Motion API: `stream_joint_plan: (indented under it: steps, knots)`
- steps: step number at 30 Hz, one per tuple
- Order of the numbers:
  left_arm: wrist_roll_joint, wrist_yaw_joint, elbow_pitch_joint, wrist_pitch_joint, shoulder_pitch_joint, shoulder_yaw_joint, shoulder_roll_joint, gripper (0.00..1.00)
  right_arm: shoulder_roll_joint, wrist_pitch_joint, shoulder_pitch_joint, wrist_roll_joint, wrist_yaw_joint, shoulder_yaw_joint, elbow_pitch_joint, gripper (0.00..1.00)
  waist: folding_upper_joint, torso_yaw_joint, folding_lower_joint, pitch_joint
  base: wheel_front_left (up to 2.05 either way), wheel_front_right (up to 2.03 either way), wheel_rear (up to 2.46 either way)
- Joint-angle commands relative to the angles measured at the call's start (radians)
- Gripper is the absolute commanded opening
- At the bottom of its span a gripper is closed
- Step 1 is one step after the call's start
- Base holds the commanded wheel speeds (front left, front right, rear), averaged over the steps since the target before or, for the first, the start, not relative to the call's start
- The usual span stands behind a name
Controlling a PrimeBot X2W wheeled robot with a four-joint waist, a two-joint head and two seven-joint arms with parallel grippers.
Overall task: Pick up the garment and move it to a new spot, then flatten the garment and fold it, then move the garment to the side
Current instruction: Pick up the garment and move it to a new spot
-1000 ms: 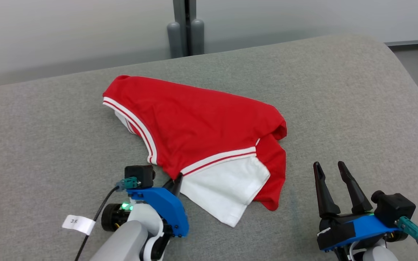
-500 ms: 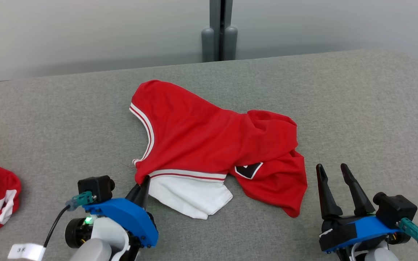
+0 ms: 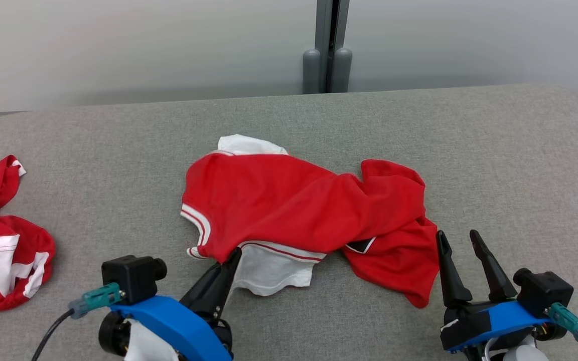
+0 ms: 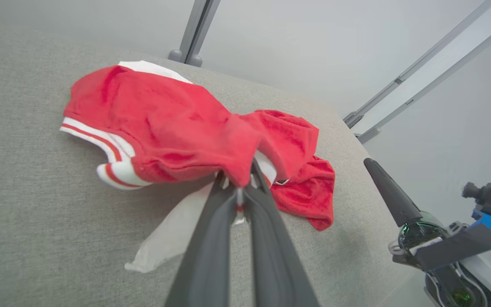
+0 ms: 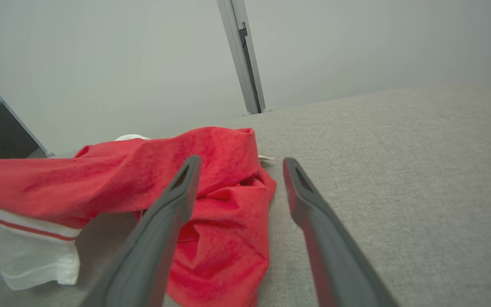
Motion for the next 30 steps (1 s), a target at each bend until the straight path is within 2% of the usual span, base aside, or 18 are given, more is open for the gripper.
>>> stream_joint_plan:
  steps: [1, 6, 12, 16, 21, 22, 23, 24, 25, 30]
  knots:
    - [-0.002, 0.009, -0.004, 0.005, 0.009, 0.012, 0.013, 0.0, -0.003, -0.004, 0.006, 0.001, 0.0, -0.001, 0.002, 1.0, 0.0, 0.0, -0.0001, 0.0, 0.0, 0.0, 0.0]
    - [0.001, 0.028, 0.082, 0.002, -0.013, 0.045, 0.034, 0.0, -0.003, -0.004, -0.002, 0.009, 0.0, 0.015, 0.001, 1.0, 0.0, -0.011, -0.0001, 0.008, 0.0, 0.0, 0.0]
    - [0.065, 0.034, 0.332, -0.057, -0.111, 0.062, 0.029, 0.0, -0.003, -0.004, -0.021, 0.003, 0.0, 0.027, -0.006, 1.0, 0.0, -0.048, -0.0001, 0.035, 0.0, 0.0, 0.0]
    - [0.116, 0.027, 0.484, -0.104, -0.193, 0.061, 0.027, 0.0, -0.003, -0.004, -0.029, -0.003, 0.0, 0.025, -0.013, 1.0, 0.0, -0.074, -0.0001, 0.059, 0.0, 0.0, 0.0]
    - [0.154, 0.011, 0.604, -0.147, -0.27, 0.058, 0.031, 0.0, -0.003, -0.004, -0.032, 0.001, 0.0, 0.024, -0.021, 1.0, 0.0, -0.1, -0.0001, 0.082, 0.0, 0.0, 0.0]
    - [0.157, 0.006, 0.621, -0.155, -0.278, 0.057, 0.029, 0.04, -0.003, -0.004, -0.032, 0.002, 0.0, 0.023, -0.022, 1.0, 0.0, -0.102, -0.0001, 0.083, 0.0, 0.0, 0.0]
    - [0.159, 0.001, 0.634, -0.165, -0.285, 0.057, 0.027, 0.39, -0.003, -0.004, -0.032, 0.002, 0.0, 0.022, -0.021, 1.0, 0.0, -0.104, -0.0001, 0.084, 0.0, 0.0, 0.0]
    - [0.163, -0.003, 0.647, -0.178, -0.292, 0.058, 0.024, 0.6, -0.003, -0.004, -0.032, 0.002, 0.0, 0.021, -0.021, 1.0, 0.0, -0.105, -0.0001, 0.084, 0.0, 0.0, 0.0]
    - [0.165, -0.008, 0.655, -0.195, -0.297, 0.061, 0.02, 1.0, -0.003, -0.004, -0.032, 0.002, 0.0, 0.019, -0.02, 1.0, 0.0, -0.106, -0.0001, 0.083, 0.0, 0.0, 0.0]
    - [0.138, -0.045, 0.68, -0.289, -0.273, 0.079, -0.022, 1.0, -0.003, -0.004, -0.014, -0.003, 0.0, 0.007, -0.019, 1.0, 0.0, -0.095, -0.0001, 0.06, 0.0, 0.0, 0.0]
